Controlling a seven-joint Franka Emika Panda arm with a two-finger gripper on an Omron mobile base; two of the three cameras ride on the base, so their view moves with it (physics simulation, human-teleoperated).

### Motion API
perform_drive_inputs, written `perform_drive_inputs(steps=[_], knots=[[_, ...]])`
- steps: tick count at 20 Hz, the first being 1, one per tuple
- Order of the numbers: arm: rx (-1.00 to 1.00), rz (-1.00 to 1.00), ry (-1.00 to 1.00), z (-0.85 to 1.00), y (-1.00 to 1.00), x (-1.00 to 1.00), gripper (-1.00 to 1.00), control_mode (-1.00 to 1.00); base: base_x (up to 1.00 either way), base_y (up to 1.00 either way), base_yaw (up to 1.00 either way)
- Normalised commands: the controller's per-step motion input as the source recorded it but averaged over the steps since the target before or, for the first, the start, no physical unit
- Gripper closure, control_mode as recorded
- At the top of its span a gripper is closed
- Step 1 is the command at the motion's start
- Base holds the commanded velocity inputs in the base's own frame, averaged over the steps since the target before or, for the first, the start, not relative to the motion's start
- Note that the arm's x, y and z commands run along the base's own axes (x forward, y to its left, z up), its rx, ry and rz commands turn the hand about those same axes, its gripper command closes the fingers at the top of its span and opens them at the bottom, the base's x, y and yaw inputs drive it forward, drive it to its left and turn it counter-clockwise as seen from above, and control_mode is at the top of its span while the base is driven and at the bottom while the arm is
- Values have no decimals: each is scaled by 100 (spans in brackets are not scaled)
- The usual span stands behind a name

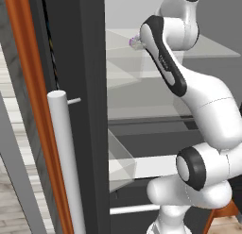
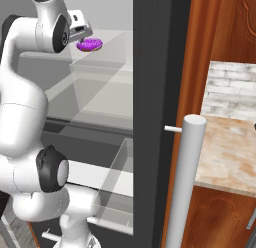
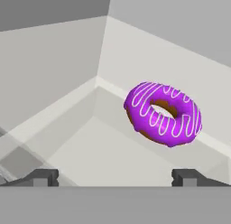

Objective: Take the donuts from the fridge and place them on the empty tray on the dining counter.

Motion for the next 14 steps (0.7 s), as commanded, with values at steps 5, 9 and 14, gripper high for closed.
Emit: perform_drive_inputs(steps=[5,9,14], knots=[[0,0,0,-7,2,62,-100,-100,0,0,0],[0,0,0,-1,2,60,-100,-100,0,0,0],[0,0,0,0,10,48,-100,-100,0,0,0]])
